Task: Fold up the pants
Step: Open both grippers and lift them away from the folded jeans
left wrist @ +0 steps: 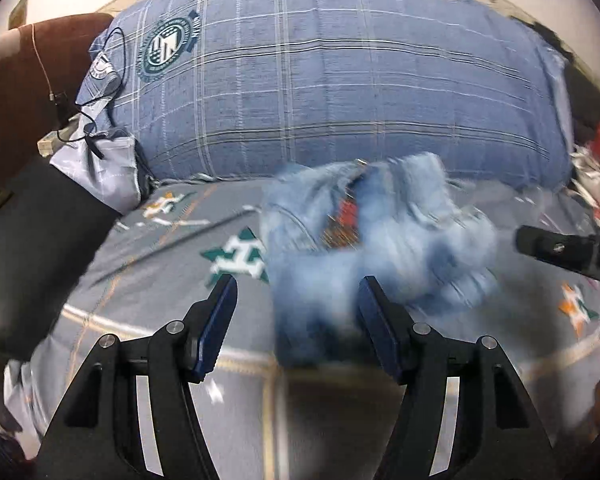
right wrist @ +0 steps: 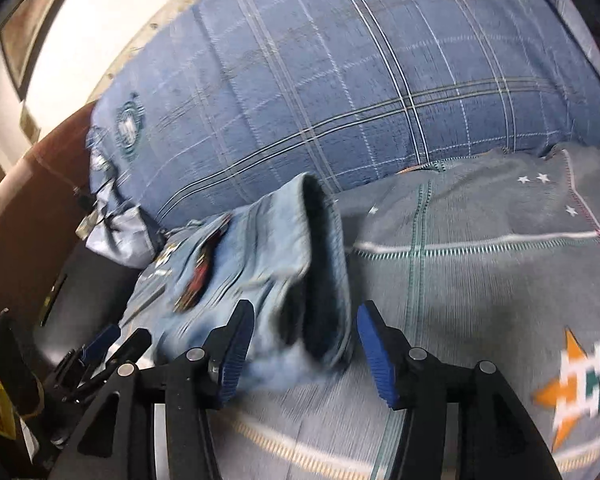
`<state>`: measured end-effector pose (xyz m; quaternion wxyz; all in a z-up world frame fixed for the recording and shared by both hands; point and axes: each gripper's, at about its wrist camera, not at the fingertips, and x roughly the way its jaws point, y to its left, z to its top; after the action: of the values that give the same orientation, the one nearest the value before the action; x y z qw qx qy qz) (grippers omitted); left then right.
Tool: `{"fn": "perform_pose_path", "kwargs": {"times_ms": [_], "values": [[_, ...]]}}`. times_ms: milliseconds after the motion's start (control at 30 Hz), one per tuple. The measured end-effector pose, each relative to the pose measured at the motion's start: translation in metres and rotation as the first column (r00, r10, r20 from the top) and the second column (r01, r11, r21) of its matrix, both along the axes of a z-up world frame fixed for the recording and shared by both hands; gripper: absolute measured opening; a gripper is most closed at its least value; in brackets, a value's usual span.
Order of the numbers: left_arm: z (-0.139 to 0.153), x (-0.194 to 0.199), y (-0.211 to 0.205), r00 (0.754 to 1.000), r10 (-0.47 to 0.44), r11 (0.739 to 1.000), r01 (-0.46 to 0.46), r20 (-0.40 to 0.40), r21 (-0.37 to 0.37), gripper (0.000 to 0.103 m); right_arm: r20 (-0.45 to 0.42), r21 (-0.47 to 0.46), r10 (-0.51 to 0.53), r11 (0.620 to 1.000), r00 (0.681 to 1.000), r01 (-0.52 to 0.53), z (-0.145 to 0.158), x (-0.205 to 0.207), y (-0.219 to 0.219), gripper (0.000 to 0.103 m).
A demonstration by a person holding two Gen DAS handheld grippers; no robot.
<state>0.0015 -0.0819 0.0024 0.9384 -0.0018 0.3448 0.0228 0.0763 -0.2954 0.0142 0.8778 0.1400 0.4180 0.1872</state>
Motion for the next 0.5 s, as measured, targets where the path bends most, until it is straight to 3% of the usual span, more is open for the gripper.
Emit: {"fn": "perform_pose_path", "kwargs": {"times_ms": [133,300,500], "values": [[0.006,-0.038,-0.004,0.998,-0.057,0.997,0.056,-0.018,-0.045,0.064,0.01,0.004,0.03,1.0,0.999,-0.03,0.0,-0.045,0.01,0.053],[0.02,-0.075,-0.007,1.0,-0.007,1.0,0.007,-0.025,0.018,0.064,0.021,-0.011,0.015,1.0,1.0,-0.015,0.01,-0.082,0.014,0.052],[0.044,-0.105,0.003,1.0,0.013,1.0,-0.013,-0.019,-0.006,0.064,0.077,-0.113,-0.005,0.994,0.997,0.014,0.039,-0.126,0.023,0.053]]}}
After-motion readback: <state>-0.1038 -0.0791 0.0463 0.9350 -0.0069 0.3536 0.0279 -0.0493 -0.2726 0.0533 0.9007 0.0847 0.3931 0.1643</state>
